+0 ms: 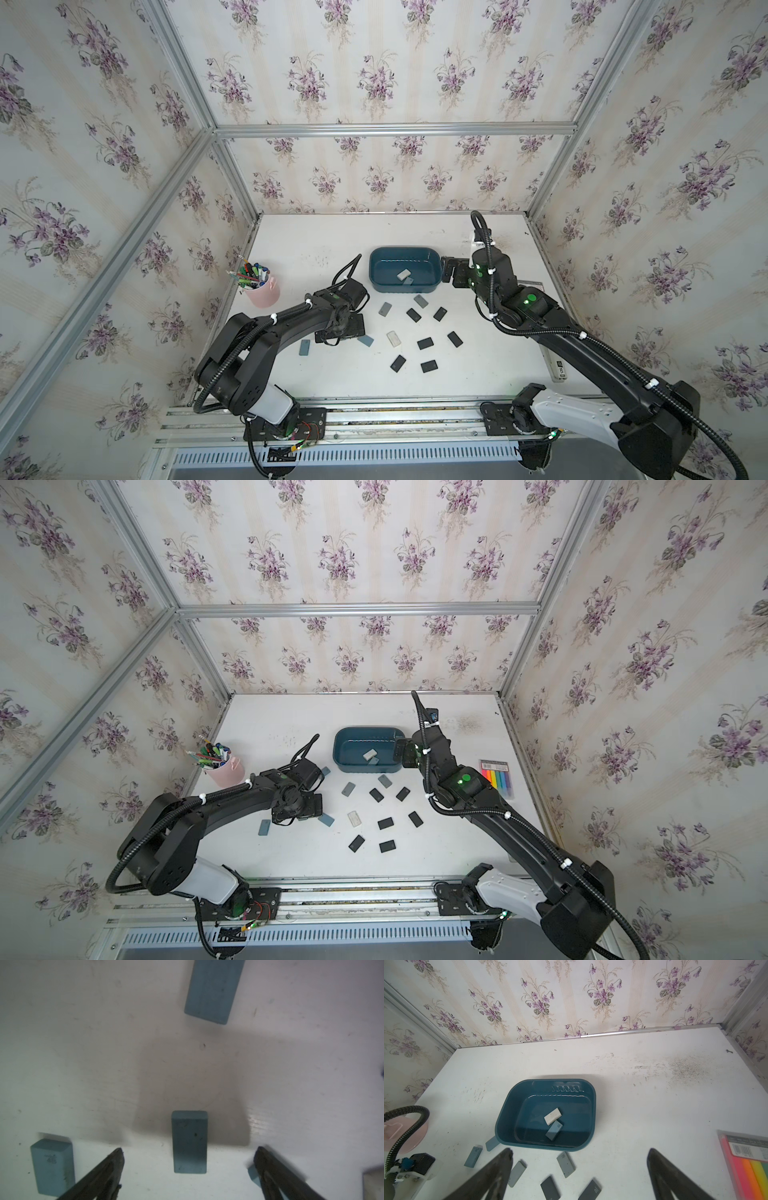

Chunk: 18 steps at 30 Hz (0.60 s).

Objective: Put the eraser in the storage box
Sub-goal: Pick up the eraser from the center of the board.

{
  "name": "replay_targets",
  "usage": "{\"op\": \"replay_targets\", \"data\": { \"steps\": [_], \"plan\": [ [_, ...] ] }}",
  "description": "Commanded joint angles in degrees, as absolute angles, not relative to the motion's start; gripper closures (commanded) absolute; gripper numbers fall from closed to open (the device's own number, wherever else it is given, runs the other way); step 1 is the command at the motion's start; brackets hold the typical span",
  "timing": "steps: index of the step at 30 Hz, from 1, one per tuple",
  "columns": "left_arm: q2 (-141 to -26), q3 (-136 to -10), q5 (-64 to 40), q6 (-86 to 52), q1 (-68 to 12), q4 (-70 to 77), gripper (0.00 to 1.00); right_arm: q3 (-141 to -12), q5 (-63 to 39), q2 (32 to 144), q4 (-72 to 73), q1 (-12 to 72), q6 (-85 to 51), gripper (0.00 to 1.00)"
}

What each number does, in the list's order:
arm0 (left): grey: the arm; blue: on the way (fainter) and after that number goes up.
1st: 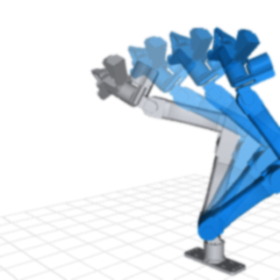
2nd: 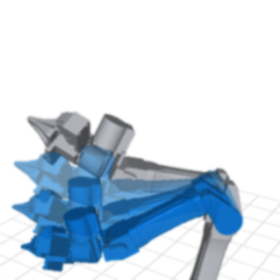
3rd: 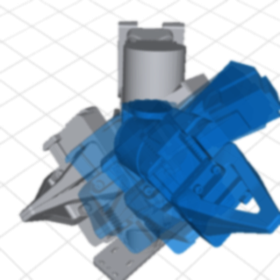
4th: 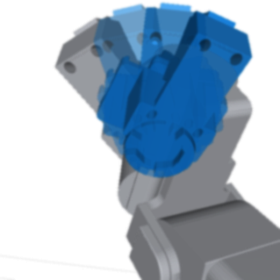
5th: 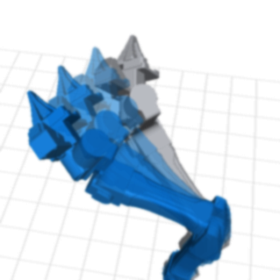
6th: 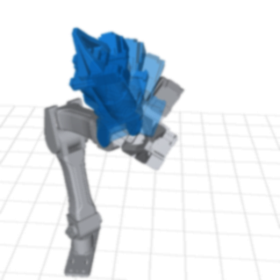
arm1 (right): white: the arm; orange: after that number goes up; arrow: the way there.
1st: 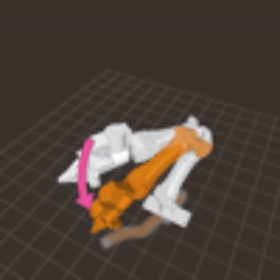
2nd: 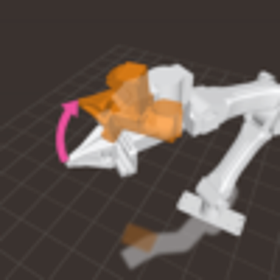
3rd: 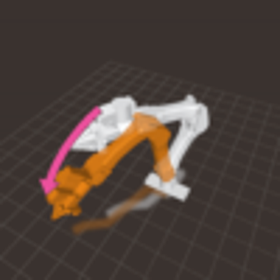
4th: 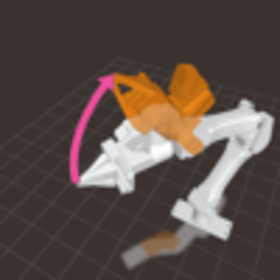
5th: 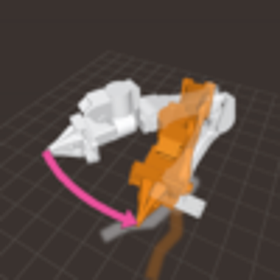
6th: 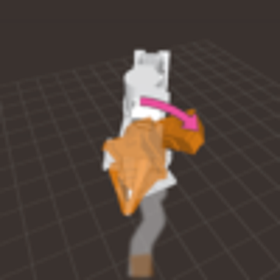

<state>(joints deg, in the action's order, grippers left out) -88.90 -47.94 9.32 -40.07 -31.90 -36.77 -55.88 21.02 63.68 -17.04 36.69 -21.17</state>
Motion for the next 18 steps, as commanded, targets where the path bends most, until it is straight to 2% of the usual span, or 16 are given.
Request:
{"op": "replay_targets", "data": {
  "steps": [1,5,9,15,18],
  "plan": [
    [-90.4,-48.5,9.8,-40.8,-31.8,-35.8,0.12,-55.3,21.5,62.7,-16.8,36.7,-21.4,0.00],
    [-91.2,-48.2,9.6,-41.4,-31.8,-35.6,0.28,-54.3,21.4,61.6,-16.9,36.7,-21.5,0.00],
    [-90.0,-47.1,11.0,-42.0,-31.8,-36.3,0.34,-53.8,21.0,61.3,-16.8,36.7,-21.6,0.00],
    [-89.4,-47.2,11.7,-41.9,-31.6,-37.6,0.54,-53.4,19.6,61.8,-16.3,36.7,-22.5,0.00],
    [-89.3,-47.1,11.8,-41.9,-31.5,-37.8,0.56,-53.5,19.2,61.8,-16.3,36.7,-22.5,0.00]
  ]
}}
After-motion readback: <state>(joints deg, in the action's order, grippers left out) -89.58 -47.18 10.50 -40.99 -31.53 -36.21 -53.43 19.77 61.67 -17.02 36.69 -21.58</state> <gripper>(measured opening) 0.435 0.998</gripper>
